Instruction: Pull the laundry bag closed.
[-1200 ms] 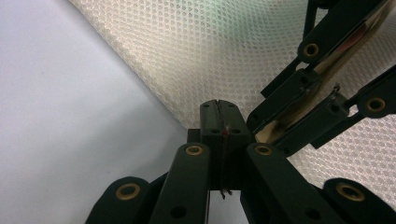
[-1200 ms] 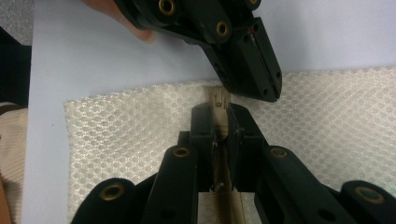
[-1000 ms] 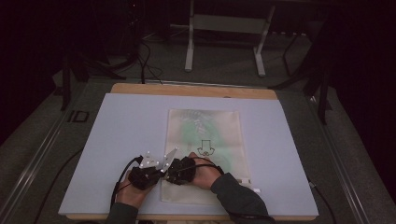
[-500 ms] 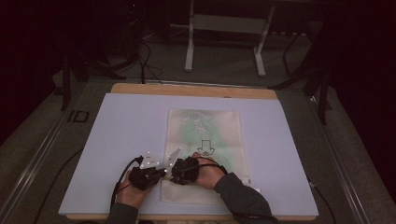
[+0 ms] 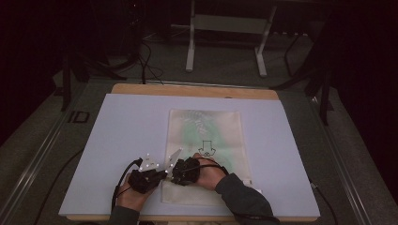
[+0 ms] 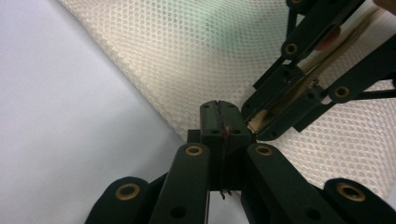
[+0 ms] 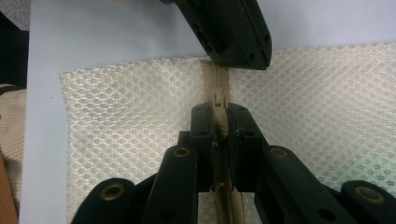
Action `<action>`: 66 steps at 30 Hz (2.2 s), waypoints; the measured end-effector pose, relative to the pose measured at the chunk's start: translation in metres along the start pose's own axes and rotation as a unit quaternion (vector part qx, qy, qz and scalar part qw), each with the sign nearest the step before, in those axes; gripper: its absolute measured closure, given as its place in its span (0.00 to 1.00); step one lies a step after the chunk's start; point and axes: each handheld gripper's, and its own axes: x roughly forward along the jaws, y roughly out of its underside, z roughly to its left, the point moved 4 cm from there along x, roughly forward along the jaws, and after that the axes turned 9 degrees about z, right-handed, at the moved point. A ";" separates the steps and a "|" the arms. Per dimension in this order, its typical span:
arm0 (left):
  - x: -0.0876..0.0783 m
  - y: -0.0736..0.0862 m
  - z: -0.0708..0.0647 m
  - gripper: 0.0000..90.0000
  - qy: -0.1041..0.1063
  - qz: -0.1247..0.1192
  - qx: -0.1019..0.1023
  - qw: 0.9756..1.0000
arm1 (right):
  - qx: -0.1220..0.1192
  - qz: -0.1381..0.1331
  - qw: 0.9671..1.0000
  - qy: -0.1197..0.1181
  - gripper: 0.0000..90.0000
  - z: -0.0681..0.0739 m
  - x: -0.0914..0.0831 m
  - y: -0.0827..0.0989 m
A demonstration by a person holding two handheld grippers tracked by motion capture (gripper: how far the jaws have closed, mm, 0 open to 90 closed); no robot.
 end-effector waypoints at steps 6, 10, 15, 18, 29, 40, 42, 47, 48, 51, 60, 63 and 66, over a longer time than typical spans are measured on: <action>-0.003 0.001 0.000 0.99 0.001 0.000 -0.005 1.000 | 0.000 0.000 1.000 -0.001 0.92 0.000 0.000 0.000; -0.005 0.002 0.000 0.99 0.001 -0.003 -0.006 1.000 | 0.000 0.001 1.000 -0.001 0.92 0.000 0.000 0.000; -0.005 0.002 -0.003 0.99 0.006 -0.002 -0.004 1.000 | -0.002 0.003 1.000 0.000 0.92 0.000 0.000 -0.001; 0.000 0.003 -0.004 0.99 0.004 0.012 0.000 1.000 | -0.003 0.002 1.000 0.000 0.92 0.000 0.000 -0.001; 0.005 0.004 -0.007 0.99 -0.003 0.032 0.011 0.999 | -0.018 0.020 1.000 0.011 0.92 0.002 0.000 -0.004; 0.007 0.004 -0.007 0.99 0.005 0.034 0.005 0.999 | -0.035 0.042 0.998 0.016 0.92 0.003 -0.002 -0.006; 0.007 0.004 -0.006 1.00 0.007 0.033 0.003 0.999 | -0.037 0.044 0.998 0.016 0.92 0.003 -0.002 -0.006; 0.007 0.004 -0.006 1.00 0.009 0.033 0.002 0.999 | -0.042 0.050 0.998 0.017 0.92 0.003 -0.003 -0.005; 0.007 0.004 -0.006 1.00 0.009 0.033 0.001 0.999 | -0.044 0.052 0.998 0.017 0.92 0.003 -0.004 -0.005; 0.007 0.004 -0.006 1.00 0.009 0.035 0.002 0.999 | -0.050 0.058 0.997 0.020 0.92 0.003 -0.005 -0.004; 0.007 0.004 -0.006 1.00 0.009 0.034 0.000 0.999 | -0.053 0.072 0.996 0.022 0.92 0.004 -0.008 0.002; 0.007 0.004 -0.006 1.00 0.009 0.034 0.000 0.999 | -0.053 0.076 0.995 0.022 0.92 0.004 -0.009 0.004; 0.007 0.004 -0.006 1.00 0.009 0.034 0.000 0.999 | -0.055 0.079 0.995 0.023 0.92 0.004 -0.010 0.005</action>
